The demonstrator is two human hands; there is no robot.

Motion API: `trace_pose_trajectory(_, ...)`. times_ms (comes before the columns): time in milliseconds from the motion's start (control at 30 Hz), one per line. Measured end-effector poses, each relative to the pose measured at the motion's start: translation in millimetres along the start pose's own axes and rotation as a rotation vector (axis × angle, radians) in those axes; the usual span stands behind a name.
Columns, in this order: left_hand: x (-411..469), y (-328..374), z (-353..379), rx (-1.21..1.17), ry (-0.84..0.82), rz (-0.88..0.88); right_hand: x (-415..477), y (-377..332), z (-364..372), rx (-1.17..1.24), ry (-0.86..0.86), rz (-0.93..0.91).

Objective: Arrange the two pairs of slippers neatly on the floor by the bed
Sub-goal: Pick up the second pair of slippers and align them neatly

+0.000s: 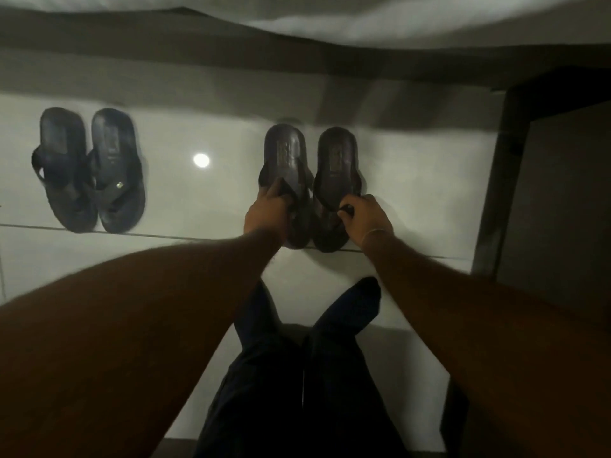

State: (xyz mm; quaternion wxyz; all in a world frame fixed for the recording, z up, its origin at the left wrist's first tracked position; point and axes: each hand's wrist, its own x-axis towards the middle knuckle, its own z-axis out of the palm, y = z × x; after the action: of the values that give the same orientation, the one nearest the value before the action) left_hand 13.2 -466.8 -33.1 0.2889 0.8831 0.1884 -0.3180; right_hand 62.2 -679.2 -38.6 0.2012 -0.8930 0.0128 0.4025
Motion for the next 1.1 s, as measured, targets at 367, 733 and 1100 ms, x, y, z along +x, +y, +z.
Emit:
trace_pose_trajectory(367, 11, 2, -2, -0.451, -0.033, -0.111, 9, -1, 0, 0.026, 0.016, 0.014)
trace_pose_trajectory(733, 12, 2, -5, -0.519, -0.097, -0.113, 8, 0, 2, 0.065, 0.019, 0.051)
trace_pose_trajectory(1100, 11, 1, -7, -0.458, -0.081, -0.069, 8, -2, 2, 0.062, 0.012, 0.067)
